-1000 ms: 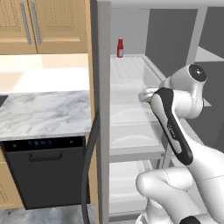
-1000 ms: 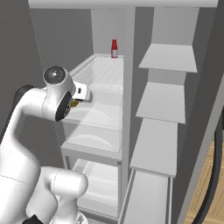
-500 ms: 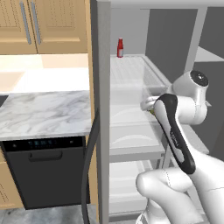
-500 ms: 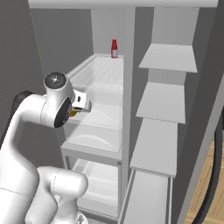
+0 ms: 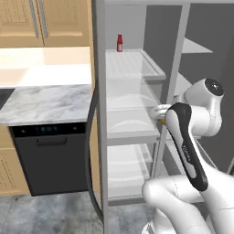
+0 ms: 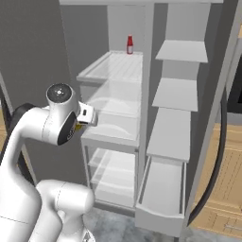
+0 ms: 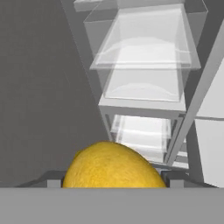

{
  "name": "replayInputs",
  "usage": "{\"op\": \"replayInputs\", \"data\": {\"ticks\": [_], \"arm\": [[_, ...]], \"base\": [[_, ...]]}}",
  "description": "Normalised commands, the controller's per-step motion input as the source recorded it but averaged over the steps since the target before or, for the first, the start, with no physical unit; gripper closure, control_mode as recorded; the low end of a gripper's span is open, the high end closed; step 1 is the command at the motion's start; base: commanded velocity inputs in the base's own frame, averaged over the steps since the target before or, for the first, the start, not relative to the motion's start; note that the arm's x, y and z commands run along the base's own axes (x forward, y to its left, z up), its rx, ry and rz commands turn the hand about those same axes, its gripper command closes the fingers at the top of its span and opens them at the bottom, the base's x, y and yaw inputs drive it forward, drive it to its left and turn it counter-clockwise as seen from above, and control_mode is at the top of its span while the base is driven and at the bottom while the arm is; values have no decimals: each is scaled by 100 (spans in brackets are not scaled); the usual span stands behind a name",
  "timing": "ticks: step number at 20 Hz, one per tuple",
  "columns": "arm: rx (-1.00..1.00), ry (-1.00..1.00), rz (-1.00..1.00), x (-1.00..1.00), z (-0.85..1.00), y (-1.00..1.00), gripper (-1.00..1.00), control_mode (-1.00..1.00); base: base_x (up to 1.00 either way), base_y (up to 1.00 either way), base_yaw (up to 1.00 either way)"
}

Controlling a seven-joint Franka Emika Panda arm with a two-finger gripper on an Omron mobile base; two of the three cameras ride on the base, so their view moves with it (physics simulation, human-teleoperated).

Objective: Take the lemon and mango from the fridge shelf and place them in the freezer drawer to begin freezing them.

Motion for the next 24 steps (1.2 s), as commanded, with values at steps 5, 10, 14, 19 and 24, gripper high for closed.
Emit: {"op": "replayInputs", "data": {"ticks": [5, 10, 14, 19, 24], "arm": [[0, 0, 0, 0, 0, 0, 100, 100], [0, 0, 0, 0, 0, 0, 100, 100], [0, 0, 0, 0, 0, 0, 100, 100], [0, 0, 0, 0, 0, 0, 100, 100], [0, 0, 0, 0, 0, 0, 100, 100]], "base": [[-43, 0, -10], [-20, 0, -19], [-12, -2, -19], [-8, -13, -22], [0, -33, -21]]}}
